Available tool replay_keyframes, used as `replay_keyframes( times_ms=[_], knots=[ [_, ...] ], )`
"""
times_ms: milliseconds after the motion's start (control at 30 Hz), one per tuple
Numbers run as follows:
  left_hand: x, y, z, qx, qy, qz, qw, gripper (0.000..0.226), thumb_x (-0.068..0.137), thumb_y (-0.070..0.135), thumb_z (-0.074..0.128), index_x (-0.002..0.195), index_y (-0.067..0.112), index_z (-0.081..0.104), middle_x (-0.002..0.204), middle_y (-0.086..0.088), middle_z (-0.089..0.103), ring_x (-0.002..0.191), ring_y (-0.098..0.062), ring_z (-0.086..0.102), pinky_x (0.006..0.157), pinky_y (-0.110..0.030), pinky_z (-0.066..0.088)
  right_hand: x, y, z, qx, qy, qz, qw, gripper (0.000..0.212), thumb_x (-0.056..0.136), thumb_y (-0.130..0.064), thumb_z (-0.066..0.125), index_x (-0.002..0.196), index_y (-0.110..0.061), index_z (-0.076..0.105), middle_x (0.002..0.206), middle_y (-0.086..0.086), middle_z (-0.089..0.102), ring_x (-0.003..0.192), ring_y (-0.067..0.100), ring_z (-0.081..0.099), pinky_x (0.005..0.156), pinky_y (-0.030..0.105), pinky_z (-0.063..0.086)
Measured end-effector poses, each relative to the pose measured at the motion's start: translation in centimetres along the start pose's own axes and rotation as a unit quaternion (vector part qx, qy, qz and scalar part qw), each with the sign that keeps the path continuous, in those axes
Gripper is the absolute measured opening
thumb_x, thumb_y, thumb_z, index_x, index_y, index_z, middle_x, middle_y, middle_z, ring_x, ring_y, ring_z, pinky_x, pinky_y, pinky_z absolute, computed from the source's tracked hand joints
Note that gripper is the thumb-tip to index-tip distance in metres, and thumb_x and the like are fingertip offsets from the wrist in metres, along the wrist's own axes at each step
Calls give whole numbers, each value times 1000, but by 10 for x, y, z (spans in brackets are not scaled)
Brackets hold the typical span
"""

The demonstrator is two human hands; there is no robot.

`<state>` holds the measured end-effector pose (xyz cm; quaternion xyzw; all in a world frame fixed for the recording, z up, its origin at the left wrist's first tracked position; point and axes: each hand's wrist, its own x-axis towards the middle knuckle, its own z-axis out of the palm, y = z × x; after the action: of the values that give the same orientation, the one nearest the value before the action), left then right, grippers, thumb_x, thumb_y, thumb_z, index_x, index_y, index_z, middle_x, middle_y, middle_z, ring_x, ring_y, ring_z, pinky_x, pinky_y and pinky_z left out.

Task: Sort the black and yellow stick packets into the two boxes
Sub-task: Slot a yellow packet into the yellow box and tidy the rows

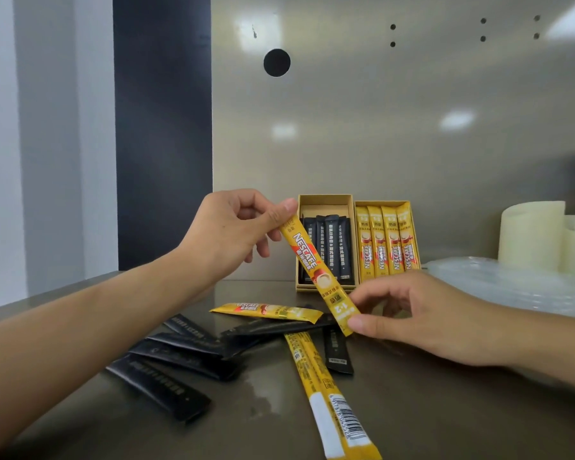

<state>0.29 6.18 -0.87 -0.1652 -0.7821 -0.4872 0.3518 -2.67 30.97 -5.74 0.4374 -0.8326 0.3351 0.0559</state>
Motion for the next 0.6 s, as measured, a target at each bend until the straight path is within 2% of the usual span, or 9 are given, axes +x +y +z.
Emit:
replay_keyframes(
  times_ms=[67,200,300,400,500,600],
  knots=[
    [-1,2,0,-1,-6,1,1000,46,83,46,70,87,1,72,64,0,70,51,-14,58,46,-25,46,0,2,1,-9,-12,5,1000,16,91,-40,67,102,-33,76,101,-10,75,93,15,69,88,43,56],
    [-1,3,1,8,-35,9,999,38,85,45,69,90,7,73,67,0,70,53,-14,59,46,-26,46,-1,1,0,-16,-9,21,1000,17,91,-42,65,100,-32,76,99,-11,74,93,9,69,87,36,57],
    [0,-2,4,16,-47,13,999,33,85,44,70,90,12,73,69,0,70,52,-13,59,44,-25,44,0,3,0,16,46,19,999,13,95,-34,65,96,-25,75,96,-6,76,91,11,70,86,29,56],
    [1,-4,2,45,-56,-6,997,33,84,44,68,91,12,71,70,0,72,50,-10,60,43,-22,46,3,6,-5,122,138,38,982,13,98,-27,63,95,-18,73,96,-2,79,84,10,72,81,25,55],
    [-2,-5,-1,62,-134,-26,989,35,80,42,69,94,10,69,75,-6,76,54,-14,61,46,-26,47,6,2,-18,251,221,43,941,17,97,-27,64,99,-13,73,90,2,78,76,10,68,70,26,54],
    [-11,-3,8,70,-237,-32,968,34,81,38,70,96,8,66,80,-9,78,55,-15,61,48,-27,46,8,-2,-24,322,232,27,918,28,95,-24,66,111,-2,72,93,9,76,75,12,66,65,24,56]
  ],
)
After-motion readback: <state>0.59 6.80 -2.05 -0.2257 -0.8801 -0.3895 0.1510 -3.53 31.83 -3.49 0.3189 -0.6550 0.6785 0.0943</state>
